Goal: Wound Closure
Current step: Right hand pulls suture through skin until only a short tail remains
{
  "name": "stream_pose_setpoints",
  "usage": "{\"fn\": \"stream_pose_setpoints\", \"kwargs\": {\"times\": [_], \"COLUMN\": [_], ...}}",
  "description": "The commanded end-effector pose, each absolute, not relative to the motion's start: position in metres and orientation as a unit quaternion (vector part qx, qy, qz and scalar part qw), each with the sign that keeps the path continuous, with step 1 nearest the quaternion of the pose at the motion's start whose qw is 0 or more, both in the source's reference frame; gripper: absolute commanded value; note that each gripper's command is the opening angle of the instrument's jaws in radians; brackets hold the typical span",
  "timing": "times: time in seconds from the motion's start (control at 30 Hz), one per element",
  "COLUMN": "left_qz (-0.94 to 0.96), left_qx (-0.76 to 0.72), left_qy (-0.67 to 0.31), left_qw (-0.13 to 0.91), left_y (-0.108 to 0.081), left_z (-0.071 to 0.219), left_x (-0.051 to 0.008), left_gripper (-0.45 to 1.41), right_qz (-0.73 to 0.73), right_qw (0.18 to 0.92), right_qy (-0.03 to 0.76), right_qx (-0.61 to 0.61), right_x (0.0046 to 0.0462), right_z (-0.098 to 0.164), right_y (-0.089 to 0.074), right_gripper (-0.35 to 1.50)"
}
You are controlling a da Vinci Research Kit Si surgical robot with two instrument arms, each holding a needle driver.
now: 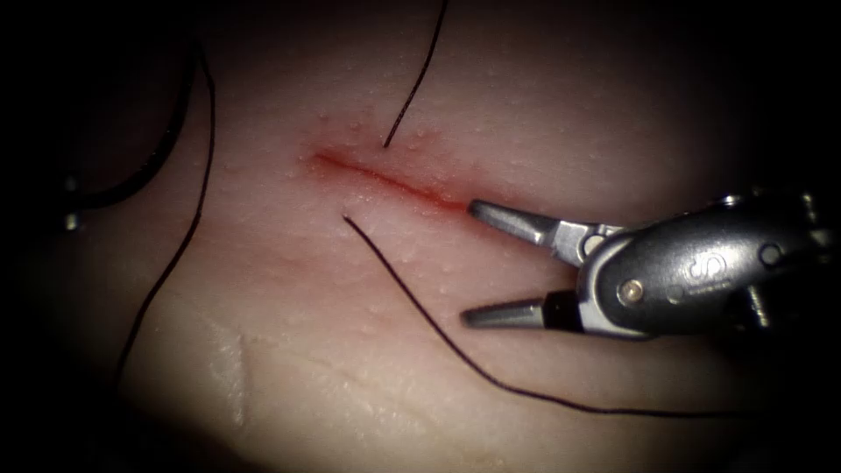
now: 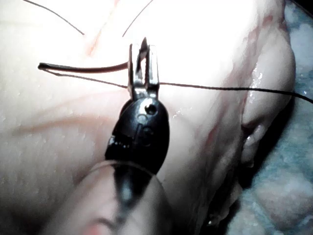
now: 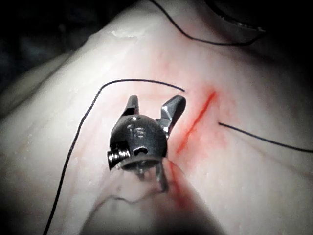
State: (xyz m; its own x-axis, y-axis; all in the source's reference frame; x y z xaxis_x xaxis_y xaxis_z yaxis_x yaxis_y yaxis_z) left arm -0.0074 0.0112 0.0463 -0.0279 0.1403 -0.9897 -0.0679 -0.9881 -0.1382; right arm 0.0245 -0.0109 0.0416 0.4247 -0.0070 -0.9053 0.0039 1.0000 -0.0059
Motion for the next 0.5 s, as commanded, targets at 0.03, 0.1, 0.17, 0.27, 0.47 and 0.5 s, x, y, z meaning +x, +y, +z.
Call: {"fn": "stream_pose_setpoints", "kwargs": {"times": [0.03, 0.1, 0.17, 0.27, 0.47, 0.5], "left_qz": [0.716, 0.716, 0.716, 0.716, 0.715, 0.715], "left_qx": [-0.694, -0.694, -0.694, -0.694, -0.694, -0.694], "left_qy": [-0.028, -0.028, -0.028, -0.028, -0.029, -0.029], "left_qw": [0.074, 0.073, 0.073, 0.073, 0.073, 0.073], "left_y": [0.0103, 0.0103, 0.0103, 0.0103, 0.0104, 0.0105], "left_z": [0.0467, 0.0467, 0.0467, 0.0467, 0.0467, 0.0467], "left_x": [-0.008, -0.008, -0.0079, -0.008, -0.0079, -0.0079], "left_gripper": [-0.45, -0.45, -0.45, -0.45, -0.45, -0.45], "right_qz": [-0.004, -0.005, -0.009, -0.015, -0.033, -0.034], "right_qw": [0.843, 0.841, 0.841, 0.841, 0.847, 0.847], "right_qy": [0.538, 0.541, 0.542, 0.541, 0.53, 0.531], "right_qx": [0.0, 0.001, 0.001, 0.003, 0.011, 0.012], "right_x": [0.0257, 0.0262, 0.0268, 0.0278, 0.0304, 0.0305], "right_z": [0.0424, 0.0427, 0.043, 0.0436, 0.0451, 0.0452], "right_y": [-0.0113, -0.0111, -0.0111, -0.0111, -0.0122, -0.0123], "right_gripper": [1.41, 1.4, 1.4, 1.38, 1.35, 1.33]}}
